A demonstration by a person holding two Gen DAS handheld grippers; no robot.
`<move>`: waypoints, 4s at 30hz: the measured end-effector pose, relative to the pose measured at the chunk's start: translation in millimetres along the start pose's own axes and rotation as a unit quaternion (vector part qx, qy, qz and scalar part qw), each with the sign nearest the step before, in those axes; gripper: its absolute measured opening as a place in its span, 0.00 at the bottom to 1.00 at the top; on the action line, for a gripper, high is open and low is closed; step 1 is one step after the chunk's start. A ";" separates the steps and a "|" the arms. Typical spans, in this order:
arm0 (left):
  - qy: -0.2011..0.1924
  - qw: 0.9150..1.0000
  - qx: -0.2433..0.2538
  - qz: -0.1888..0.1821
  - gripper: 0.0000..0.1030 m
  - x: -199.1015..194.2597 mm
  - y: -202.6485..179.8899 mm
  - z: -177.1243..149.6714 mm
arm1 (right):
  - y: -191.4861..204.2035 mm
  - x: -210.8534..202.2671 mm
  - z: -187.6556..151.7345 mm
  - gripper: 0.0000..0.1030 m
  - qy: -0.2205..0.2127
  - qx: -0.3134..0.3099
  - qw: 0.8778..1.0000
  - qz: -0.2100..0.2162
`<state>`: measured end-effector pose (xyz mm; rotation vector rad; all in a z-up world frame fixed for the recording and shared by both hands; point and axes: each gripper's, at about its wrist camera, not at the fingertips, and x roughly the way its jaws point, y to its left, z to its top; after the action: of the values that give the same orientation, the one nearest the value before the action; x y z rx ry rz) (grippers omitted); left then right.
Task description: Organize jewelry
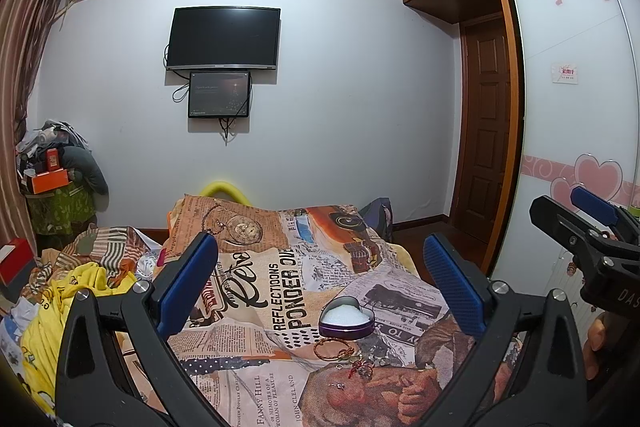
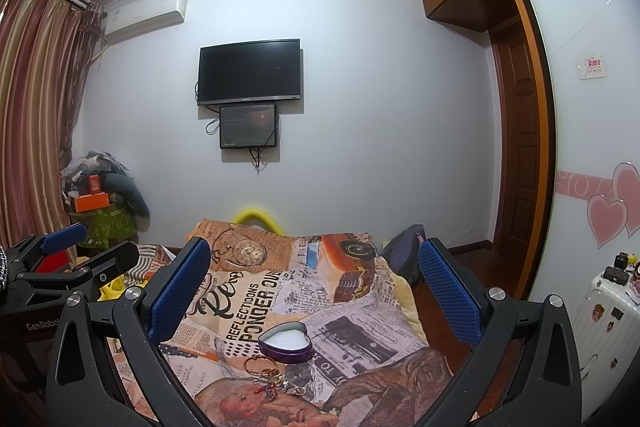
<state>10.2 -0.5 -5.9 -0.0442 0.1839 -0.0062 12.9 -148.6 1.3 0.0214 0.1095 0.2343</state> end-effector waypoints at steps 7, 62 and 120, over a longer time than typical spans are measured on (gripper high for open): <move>0.000 1.000 0.001 0.000 1.00 -0.7 -0.4 -0.3 | -0.2 0.0 -0.3 1.00 0.000 0.000 1.000 0.001; 0.376 0.923 0.015 -0.074 0.70 186.4 21.3 -163.9 | -18.9 159.3 -174.8 0.74 0.372 -0.028 0.925 0.064; 0.366 0.924 -0.006 -0.114 0.08 176.4 20.5 -160.6 | -4.2 174.6 -183.7 0.16 0.404 -0.014 0.906 0.122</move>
<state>154.3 11.2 -196.8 -0.0741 0.9284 -0.2582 162.3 -110.5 -199.9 -0.0943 0.9386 0.4865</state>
